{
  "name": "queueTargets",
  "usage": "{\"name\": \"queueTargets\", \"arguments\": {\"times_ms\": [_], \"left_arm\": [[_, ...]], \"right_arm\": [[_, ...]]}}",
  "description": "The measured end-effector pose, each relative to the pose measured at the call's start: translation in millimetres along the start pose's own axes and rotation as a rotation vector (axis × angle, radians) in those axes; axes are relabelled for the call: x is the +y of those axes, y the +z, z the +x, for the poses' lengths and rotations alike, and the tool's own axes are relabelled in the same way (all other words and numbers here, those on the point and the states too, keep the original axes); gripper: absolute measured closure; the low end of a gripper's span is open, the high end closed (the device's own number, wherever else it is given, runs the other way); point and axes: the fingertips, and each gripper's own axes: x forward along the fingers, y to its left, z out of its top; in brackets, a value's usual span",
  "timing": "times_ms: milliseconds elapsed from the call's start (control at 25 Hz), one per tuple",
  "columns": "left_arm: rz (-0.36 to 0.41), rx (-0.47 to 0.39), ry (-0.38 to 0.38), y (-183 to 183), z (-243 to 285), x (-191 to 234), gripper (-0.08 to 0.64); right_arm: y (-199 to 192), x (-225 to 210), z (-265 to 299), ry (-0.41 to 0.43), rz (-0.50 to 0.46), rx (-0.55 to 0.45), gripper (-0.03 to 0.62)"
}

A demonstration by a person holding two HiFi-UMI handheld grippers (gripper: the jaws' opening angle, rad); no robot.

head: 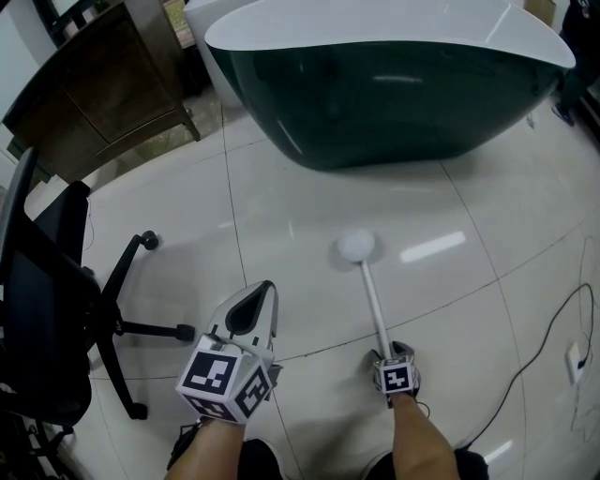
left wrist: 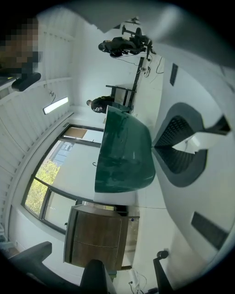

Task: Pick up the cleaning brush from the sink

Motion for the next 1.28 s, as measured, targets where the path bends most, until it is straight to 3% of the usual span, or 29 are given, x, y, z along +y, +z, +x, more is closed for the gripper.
{"name": "queueTargets", "arguments": {"times_ms": [160, 200, 240, 440, 520, 680, 1000, 1200, 1280], "left_arm": [[-0.006, 0.002, -0.004, -1.4, 1.7, 0.3, 0.563], [-0.007, 0.001, -0.008, -1.3, 2.3, -1.0, 0.563], [-0.007, -0.001, -0.013, -0.6, 2.9, -2.5, 0.563], [0.003, 0.002, -0.027, -1.0, 2.2, -7.8, 0.563], [-0.001, 0.004, -0.026, -1.3, 2.7, -9.9, 0.563], [-0.007, 0.000, -0.034, 0.8, 2.4, -16.7, 0.563], [-0.018, -0.008, -0.033, 5.9, 3.4, -12.4, 0.563], [-0.026, -0.008, -0.027, 6.7, 0.8, -4.5, 0.563], [-0.036, -0.010, -0.036, 10.4, -1.5, -6.3, 0.563]], "right_arm": [[-3.3, 0.6, -1.4, -0.010, -0.009, 0.000, 0.364], [-4.0, 3.9, -1.9, -0.004, -0.005, -0.001, 0.409], [-5.1, 6.7, -1.9, -0.001, 0.007, -0.001, 0.498], [-16.9, 14.2, 7.6, 0.022, 0.056, 0.038, 0.514], [-16.3, 14.5, 3.9, 0.071, 0.151, 0.078, 0.518], [-3.3, 35.4, -6.2, 0.262, 0.425, 0.049, 0.520], [81.4, 77.0, -61.5, 0.675, 0.825, -0.285, 0.518], [129.6, 98.6, -110.5, 0.948, 0.958, -0.473, 0.518], [141.1, 103.9, -134.3, 1.007, 0.977, -0.526, 0.518]]}}
